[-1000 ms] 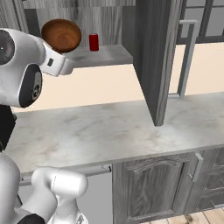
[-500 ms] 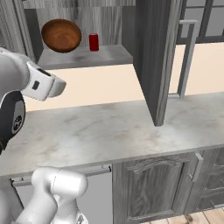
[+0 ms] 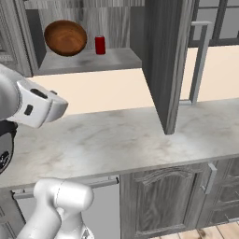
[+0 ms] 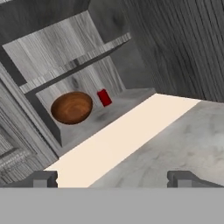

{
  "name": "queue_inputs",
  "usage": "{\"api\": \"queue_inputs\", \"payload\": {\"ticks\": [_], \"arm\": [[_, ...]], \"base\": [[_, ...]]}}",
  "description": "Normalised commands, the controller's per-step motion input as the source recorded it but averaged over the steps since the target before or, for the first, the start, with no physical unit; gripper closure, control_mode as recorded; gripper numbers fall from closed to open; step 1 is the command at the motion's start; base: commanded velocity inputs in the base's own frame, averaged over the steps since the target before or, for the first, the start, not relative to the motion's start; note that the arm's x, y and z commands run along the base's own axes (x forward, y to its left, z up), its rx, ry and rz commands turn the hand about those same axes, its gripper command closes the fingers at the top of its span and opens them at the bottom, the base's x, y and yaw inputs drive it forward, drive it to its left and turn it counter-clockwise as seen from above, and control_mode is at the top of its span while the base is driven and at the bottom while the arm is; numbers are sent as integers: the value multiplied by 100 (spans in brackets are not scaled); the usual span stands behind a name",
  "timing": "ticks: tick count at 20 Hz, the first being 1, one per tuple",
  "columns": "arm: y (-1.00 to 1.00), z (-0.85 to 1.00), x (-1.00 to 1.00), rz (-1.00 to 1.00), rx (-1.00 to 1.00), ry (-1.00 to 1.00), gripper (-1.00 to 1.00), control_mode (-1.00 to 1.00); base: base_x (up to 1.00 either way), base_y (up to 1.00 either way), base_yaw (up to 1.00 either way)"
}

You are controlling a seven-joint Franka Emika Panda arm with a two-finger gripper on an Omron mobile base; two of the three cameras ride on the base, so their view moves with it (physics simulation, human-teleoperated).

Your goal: Pick the mug and place it in the sink. Pick the bowl and place it in the open cabinet and then close the cabinet.

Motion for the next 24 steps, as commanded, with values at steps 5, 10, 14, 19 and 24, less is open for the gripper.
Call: {"api": "queue_inputs", "payload": {"ticks": [5, 10, 14, 19, 24], "arm": [[-49, 0, -26, -12, 0, -4, -100, -100], [-53, 0, -23, -15, 0, -5, -100, -100], [-44, 0, -14, -8, 2, -2, -100, -100], [-37, -4, -18, -6, 2, 0, -100, -100], [-38, -6, -2, -10, 10, 11, -100, -100]], "base": [[0, 0, 0], [0, 0, 0], [0, 0, 0], [0, 0, 0], [0, 0, 0]]}}
